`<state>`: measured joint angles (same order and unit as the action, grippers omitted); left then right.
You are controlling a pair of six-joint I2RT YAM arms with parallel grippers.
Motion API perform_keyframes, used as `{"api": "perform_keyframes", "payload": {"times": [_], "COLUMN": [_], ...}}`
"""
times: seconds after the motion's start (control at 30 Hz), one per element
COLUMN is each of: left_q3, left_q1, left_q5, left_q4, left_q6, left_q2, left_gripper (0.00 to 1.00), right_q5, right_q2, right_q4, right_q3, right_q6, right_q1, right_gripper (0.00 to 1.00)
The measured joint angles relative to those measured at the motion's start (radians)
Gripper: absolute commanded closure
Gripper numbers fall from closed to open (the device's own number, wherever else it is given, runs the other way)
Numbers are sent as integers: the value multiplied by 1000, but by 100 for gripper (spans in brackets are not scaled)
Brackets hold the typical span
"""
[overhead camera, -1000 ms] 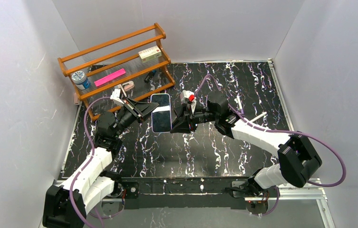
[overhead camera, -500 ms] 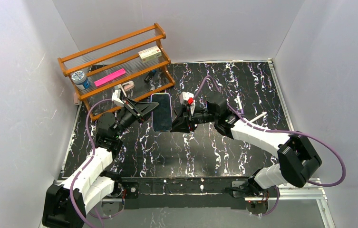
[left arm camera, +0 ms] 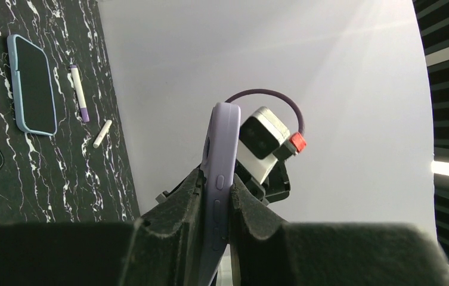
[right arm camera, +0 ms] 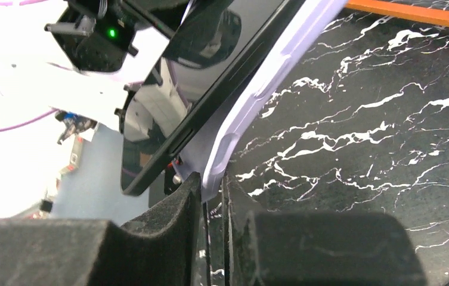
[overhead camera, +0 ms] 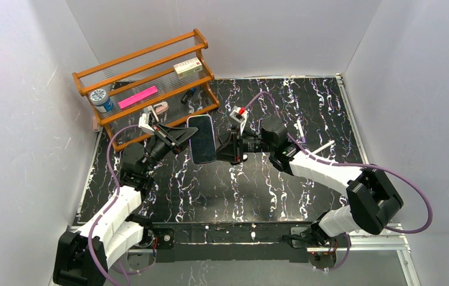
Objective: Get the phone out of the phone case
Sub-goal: Remove the phone case from the phone.
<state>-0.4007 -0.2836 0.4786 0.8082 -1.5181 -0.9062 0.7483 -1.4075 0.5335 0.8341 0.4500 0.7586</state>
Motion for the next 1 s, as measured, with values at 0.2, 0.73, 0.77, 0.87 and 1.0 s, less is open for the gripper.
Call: {"api": "perform_keyframes", "payload": {"times": [0.2, 0.73, 0.77, 0.87, 1.0], "left_q3": [3, 24, 21, -15, -108], "left_q1": [0, -2, -3, -11, -30], "left_q5": [-25, -20, -16, -6, -12], "left_q4": [6, 14, 3, -87, -292], "left_q6": [-1, 47, 63, 136, 294], "left_q2": [0, -69, -75, -90, -91], "left_gripper": [100, 97, 92, 79, 58], "right_q5": [-55, -56, -57, -69, -97], "right_q2": [-18, -146, -150, -154, -154], "right_q4": [89, 339, 342, 341, 352], "right_q3": [0, -34, -41, -68, -98], "right_q6": [179, 460, 470, 489, 491], "right_q1": [-19, -43, -45, -51, -56], "right_gripper": [76, 89, 92, 99, 99]}}
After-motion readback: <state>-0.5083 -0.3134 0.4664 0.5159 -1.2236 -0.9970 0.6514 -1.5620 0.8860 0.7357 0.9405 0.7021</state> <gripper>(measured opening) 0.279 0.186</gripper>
